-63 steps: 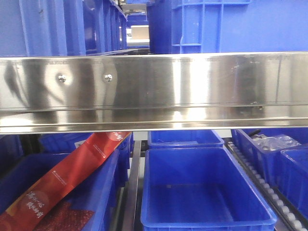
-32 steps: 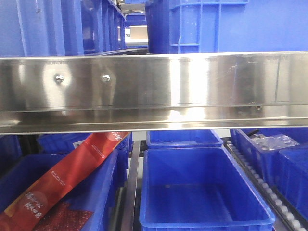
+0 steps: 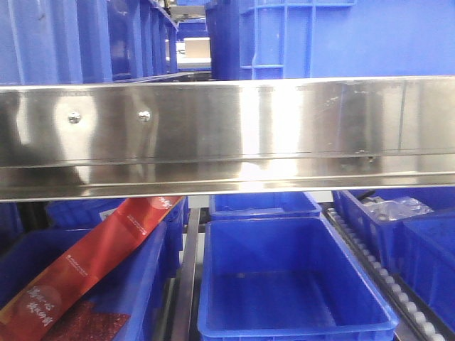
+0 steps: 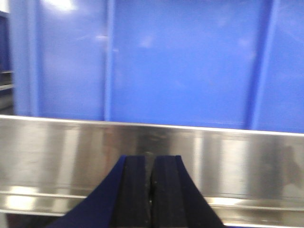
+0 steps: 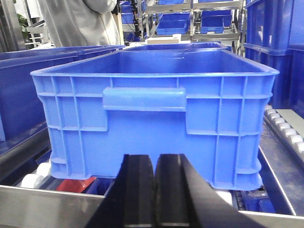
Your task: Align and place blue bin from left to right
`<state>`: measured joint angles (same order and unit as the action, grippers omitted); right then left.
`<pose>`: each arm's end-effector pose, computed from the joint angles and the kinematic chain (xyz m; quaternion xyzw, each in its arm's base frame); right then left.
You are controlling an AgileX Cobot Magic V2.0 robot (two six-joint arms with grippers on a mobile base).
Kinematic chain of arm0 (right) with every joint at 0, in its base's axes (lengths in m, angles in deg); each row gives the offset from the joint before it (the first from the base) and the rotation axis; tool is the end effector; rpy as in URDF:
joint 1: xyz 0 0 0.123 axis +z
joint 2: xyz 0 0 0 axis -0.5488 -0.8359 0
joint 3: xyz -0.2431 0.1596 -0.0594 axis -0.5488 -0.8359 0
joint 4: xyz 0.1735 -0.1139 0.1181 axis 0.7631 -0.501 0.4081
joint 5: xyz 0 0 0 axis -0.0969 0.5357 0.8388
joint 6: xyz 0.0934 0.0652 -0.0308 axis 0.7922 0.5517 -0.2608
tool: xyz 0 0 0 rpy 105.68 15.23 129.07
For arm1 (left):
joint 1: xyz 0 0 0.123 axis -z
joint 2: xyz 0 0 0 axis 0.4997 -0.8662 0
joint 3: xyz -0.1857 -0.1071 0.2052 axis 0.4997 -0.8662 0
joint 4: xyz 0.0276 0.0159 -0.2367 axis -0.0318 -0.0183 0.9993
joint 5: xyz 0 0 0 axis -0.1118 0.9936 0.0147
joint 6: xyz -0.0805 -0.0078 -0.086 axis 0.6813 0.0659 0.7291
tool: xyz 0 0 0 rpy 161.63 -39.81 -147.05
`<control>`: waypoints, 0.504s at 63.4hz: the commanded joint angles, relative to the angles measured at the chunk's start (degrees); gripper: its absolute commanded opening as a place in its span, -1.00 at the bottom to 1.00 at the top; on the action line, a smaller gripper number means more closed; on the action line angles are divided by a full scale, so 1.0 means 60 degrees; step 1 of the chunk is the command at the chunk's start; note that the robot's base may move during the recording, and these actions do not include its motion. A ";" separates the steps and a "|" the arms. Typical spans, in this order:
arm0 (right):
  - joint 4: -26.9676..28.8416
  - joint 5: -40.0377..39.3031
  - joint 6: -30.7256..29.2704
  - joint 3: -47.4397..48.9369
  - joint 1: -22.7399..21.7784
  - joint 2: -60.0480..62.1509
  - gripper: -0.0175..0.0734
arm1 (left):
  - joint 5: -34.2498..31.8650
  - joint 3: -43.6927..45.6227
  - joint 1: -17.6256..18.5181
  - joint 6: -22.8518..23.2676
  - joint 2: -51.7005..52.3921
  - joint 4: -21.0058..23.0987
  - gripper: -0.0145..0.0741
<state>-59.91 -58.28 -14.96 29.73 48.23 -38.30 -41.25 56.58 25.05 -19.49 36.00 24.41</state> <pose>0.0718 0.0239 0.3356 -0.0737 0.7232 0.1351 0.6733 0.0588 0.0049 0.2071 -0.0349 0.7012 0.0251 0.7117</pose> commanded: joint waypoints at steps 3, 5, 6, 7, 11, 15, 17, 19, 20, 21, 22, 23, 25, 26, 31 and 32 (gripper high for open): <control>-0.0067 -0.0223 -0.0085 -0.0029 0.0029 0.0070 -0.77 | -0.0093 0.0009 0.0109 0.0000 0.0044 0.0080 -0.69; -0.0067 -0.0223 -0.0085 -0.0029 0.0029 0.0070 -0.77 | -0.0093 0.0009 0.0109 0.0000 0.0044 0.0080 -0.69; -0.0067 -0.0223 -0.0085 -0.0029 0.0029 0.0070 -0.77 | -0.0093 0.0009 0.0109 0.0000 0.0044 0.0080 -0.69; -0.0067 -0.0223 -0.0085 -0.0029 0.0029 0.0070 -0.77 | -0.0093 0.0009 0.0109 0.0000 0.0044 0.0080 -0.69; -0.0067 -0.0223 -0.0085 -0.0029 0.0029 0.0070 -0.77 | -0.0113 0.0009 0.0106 0.0000 0.0044 0.0080 -0.69; -0.0067 -0.0223 -0.0085 -0.0029 0.0029 0.0070 -0.77 | -0.0095 0.0009 0.0106 0.0000 0.0044 0.0080 -0.69; -0.0067 -0.0223 -0.0085 -0.0029 0.0029 0.0070 -0.77 | -0.0095 0.0009 0.0106 0.0000 0.0044 0.0080 -0.69; -0.0067 -0.0223 -0.0085 -0.0029 0.0029 0.0070 -0.77 | -0.0095 0.0009 0.0106 0.0000 0.0044 0.0080 -0.69; -0.0067 -0.0223 -0.0085 -0.0029 0.0029 0.0070 -0.77 | -0.0095 0.0009 0.0106 0.0000 0.0044 0.0080 -0.69; -0.0067 -0.0223 -0.0085 -0.0029 0.0029 0.0070 -0.77 | -0.0095 0.0009 0.0106 0.0000 0.0044 0.0080 -0.69; -0.0067 -0.0223 -0.0085 -0.0029 0.0029 0.0070 -0.77 | -0.0095 0.0009 0.0106 0.0000 0.0044 0.0080 -0.69; -0.0067 -0.0223 -0.0085 -0.0029 0.0029 0.0070 -0.77 | -0.0095 0.0009 0.0106 0.0000 0.0044 0.0080 -0.69; -0.0067 -0.0223 -0.0085 -0.0029 0.0029 0.0070 -0.77 | -0.0095 0.0009 0.0106 0.0000 0.0044 0.0080 -0.69; -0.0067 -0.0223 -0.0085 -0.0029 0.0029 0.0070 -0.77 | -0.0095 0.0009 0.0106 0.0000 0.0044 0.0080 -0.69; -0.0067 -0.0223 -0.0085 -0.0029 0.0029 0.0070 -0.77 | -0.0095 0.0009 0.0106 0.0000 0.0044 0.0080 -0.69; -0.0067 -0.0223 -0.0085 -0.0029 0.0029 0.0070 -0.77 | -0.0095 0.0009 0.0106 0.0000 0.0044 0.0080 -0.69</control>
<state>-59.91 -58.28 -14.96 29.73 48.23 -38.30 -41.15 56.58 25.33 -19.49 36.00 24.41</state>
